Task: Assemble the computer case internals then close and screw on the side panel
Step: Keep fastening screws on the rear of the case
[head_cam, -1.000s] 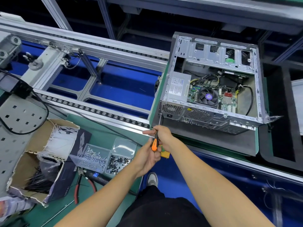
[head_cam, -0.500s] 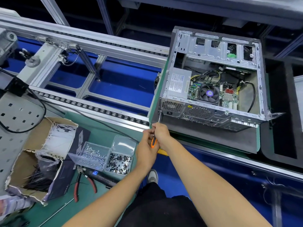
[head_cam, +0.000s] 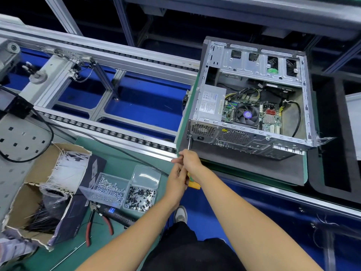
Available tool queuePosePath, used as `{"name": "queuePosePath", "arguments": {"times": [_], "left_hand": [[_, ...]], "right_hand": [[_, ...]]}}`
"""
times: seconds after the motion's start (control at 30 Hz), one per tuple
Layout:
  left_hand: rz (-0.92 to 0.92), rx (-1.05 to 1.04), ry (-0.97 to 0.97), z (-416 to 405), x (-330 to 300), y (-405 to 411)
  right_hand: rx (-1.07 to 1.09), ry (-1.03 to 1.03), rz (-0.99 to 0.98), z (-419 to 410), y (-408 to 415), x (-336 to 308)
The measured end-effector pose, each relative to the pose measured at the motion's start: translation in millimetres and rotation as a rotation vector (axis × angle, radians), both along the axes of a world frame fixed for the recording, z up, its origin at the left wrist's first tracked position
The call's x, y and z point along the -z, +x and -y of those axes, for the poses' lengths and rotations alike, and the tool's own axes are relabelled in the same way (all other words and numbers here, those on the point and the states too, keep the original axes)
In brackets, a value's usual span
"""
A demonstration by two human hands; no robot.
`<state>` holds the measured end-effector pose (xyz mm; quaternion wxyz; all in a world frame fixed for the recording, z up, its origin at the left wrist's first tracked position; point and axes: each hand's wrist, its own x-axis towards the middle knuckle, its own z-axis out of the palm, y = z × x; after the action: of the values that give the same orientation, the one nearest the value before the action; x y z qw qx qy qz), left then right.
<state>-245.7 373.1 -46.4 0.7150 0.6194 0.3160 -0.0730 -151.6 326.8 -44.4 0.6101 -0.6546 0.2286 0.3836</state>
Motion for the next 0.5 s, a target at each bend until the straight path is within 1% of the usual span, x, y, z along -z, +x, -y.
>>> {"name": "queuePosePath", "arguments": {"times": [0.07, 0.13, 0.17, 0.2, 0.23, 0.27, 0.33, 0.37, 0.4, 0.43, 0.47, 0.5], "left_hand": [[0.059, 0.059, 0.237, -2, -1, -3], [0.037, 0.143, 0.574, -4, 0, -8], [0.022, 0.149, 0.693, -5, -1, -9], [0.025, 0.14, 0.703, -6, -2, -8], [0.045, 0.107, 0.58, -6, -1, -6], [0.06, 0.028, 0.328, -5, 0, -3], [-0.008, -0.135, -0.312, -4, -2, 1], [-0.06, -0.17, -0.575, -5, -3, 2], [-0.087, -0.191, -0.735, -4, -2, 3], [-0.101, -0.196, -0.796, -3, -1, 4], [-0.108, -0.19, -0.793, -1, 0, 6], [-0.116, -0.17, -0.69, 1, -1, 8]], "right_hand": [[0.03, 0.003, 0.036, -3, -5, 2], [0.029, -0.041, 0.071, -4, -4, 3], [0.025, -0.067, 0.079, -3, -4, 3], [0.023, -0.082, 0.077, -3, -2, 3], [0.02, -0.087, 0.067, -3, -1, 1], [0.014, -0.083, 0.047, -3, 0, -1], [0.002, -0.047, -0.018, -3, 2, -5], [-0.005, -0.037, -0.041, -3, 3, -7], [-0.011, -0.042, -0.052, -2, 4, -8], [-0.021, -0.049, -0.053, 0, 4, -10], [-0.029, -0.048, -0.049, 0, 5, -11], [-0.03, -0.044, -0.043, 1, 6, -11]]}}
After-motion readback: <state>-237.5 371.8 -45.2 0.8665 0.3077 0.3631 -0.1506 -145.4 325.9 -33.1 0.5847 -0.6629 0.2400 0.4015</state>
